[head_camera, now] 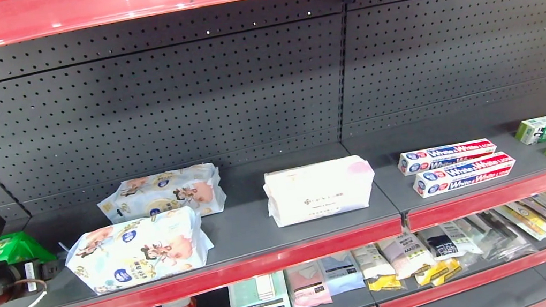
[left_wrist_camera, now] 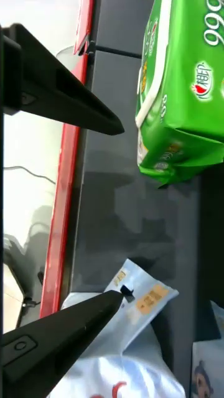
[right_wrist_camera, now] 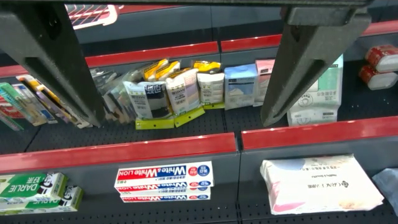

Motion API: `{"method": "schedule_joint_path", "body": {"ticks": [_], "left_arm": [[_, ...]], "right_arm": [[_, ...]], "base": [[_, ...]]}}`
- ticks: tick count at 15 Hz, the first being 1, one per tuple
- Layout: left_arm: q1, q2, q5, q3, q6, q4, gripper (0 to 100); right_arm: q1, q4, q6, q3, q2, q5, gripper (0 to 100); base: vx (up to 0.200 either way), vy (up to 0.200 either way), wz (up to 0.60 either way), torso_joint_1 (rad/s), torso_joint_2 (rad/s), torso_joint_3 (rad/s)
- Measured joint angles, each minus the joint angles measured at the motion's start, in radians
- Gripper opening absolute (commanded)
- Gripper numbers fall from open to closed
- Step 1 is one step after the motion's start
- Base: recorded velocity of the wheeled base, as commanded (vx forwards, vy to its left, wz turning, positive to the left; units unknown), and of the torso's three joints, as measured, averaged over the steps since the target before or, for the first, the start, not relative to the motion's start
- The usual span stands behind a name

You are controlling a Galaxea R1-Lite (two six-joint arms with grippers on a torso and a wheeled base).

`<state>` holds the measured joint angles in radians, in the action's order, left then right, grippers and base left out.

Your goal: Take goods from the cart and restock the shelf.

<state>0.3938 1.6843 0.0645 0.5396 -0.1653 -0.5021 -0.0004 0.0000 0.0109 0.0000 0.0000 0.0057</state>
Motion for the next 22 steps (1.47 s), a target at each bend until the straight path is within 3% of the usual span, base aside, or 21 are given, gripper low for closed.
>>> {"method": "schedule_joint_path", "body": {"ticks": [22], "left_arm": [[-0.107,0.023,0.015,0.002,0.001,-0.005,100]], "right_arm": [[0.000,0.000,0.000,0.000,0.000,0.000,100]], "base": [[0.000,0.000,0.00,0.000,0.00,0.000]]}}
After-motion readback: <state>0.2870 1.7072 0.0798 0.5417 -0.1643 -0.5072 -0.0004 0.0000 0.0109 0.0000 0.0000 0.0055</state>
